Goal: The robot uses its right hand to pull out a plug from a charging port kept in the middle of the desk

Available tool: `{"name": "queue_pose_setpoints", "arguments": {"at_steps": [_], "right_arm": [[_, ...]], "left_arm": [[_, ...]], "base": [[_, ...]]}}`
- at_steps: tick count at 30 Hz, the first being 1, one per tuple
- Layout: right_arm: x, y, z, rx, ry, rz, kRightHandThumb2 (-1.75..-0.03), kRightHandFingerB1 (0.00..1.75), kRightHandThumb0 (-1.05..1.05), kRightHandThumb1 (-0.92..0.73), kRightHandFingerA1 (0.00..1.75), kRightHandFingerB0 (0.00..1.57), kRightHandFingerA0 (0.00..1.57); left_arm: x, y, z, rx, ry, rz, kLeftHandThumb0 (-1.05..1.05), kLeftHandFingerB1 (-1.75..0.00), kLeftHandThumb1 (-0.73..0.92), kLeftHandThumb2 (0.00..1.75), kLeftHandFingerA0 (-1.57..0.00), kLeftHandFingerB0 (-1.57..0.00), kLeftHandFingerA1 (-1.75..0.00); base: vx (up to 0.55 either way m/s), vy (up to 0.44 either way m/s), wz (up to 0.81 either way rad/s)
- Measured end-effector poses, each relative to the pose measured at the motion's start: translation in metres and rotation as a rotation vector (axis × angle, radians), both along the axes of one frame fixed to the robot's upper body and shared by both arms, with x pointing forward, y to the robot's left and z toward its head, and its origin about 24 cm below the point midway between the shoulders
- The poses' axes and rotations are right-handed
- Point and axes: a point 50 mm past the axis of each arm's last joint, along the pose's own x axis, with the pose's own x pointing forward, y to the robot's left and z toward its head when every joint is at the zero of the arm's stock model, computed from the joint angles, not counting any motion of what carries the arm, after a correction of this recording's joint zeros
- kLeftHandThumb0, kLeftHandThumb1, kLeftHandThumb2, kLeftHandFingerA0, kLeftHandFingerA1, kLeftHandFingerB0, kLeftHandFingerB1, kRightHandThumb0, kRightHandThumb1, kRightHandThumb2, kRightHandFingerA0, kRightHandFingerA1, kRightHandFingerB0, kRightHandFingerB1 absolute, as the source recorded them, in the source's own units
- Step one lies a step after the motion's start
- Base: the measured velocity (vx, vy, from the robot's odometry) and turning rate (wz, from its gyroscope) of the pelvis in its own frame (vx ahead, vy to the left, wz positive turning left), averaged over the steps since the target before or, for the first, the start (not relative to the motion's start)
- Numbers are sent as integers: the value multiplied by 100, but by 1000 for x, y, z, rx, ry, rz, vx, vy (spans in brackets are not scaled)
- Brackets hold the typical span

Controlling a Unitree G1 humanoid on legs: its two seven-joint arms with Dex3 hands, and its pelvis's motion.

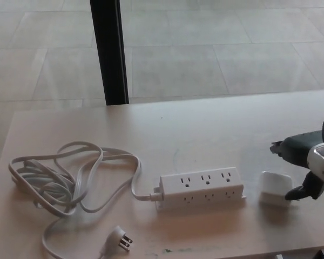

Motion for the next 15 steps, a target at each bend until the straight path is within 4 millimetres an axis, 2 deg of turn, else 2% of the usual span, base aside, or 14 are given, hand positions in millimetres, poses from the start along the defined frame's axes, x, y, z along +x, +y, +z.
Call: {"name": "queue_pose_setpoints", "arguments": {"at_steps": [4, 6, 7, 9, 10, 13, 14, 15], "right_arm": [[2, -10, 11, -40, 16, -38, -61, 0, -105, -65, 111, 0, 92], [2, -16, 18, -42, 20, -55, -62, 0, -105, -66, 109, 0, 92], [2, -17, 21, -40, 19, -61, -61, 0, -105, -67, 117, 0, 92], [2, -22, 31, -5, 6, -76, -61, 0, -105, -69, 120, 0, 93], [2, -24, 38, 21, -9, -83, -97, 4, -90, -50, 116, 0, 99], [-2, -37, 61, 111, -81, -106, -104, 20, -90, -66, 122, 6, 104], [-4, -41, 66, 132, -97, -113, -104, 20, -90, -66, 122, 6, 104], [-7, -47, 70, 159, -117, -125, -66, 24, -80, -82, 106, 12, 102]], "left_arm": [[-1, 0, -1, -2, 1, 7, -76, -53, 86, 66, -81, -70, -66], [-2, 0, -1, -3, 3, 9, -76, -52, 86, 66, -80, -70, -65], [-3, 0, -1, -3, 4, 10, -74, -51, 86, 66, -79, -69, -64], [-3, 0, -1, -4, 5, 11, -75, -52, 86, 66, -80, -70, -65], [-3, 0, -1, -4, 5, 11, -77, -55, 85, 66, -80, -70, -67], [-2, 0, -1, -5, 2, 11, -76, -52, 86, 66, -79, -69, -65], [-2, 0, -1, -5, 3, 11, -76, -52, 86, 66, -79, -69, -65], [-2, 0, -1, -5, 3, 11, -76, -52, 87, 66, -79, -69, -64]], "base": [[0, 0, 0], [0, 0, 0], [0, 0, 0], [0, 0, 0], [0, 0, 0], [0, 0, 0], [0, 0, 0], [0, 0, 0]]}}
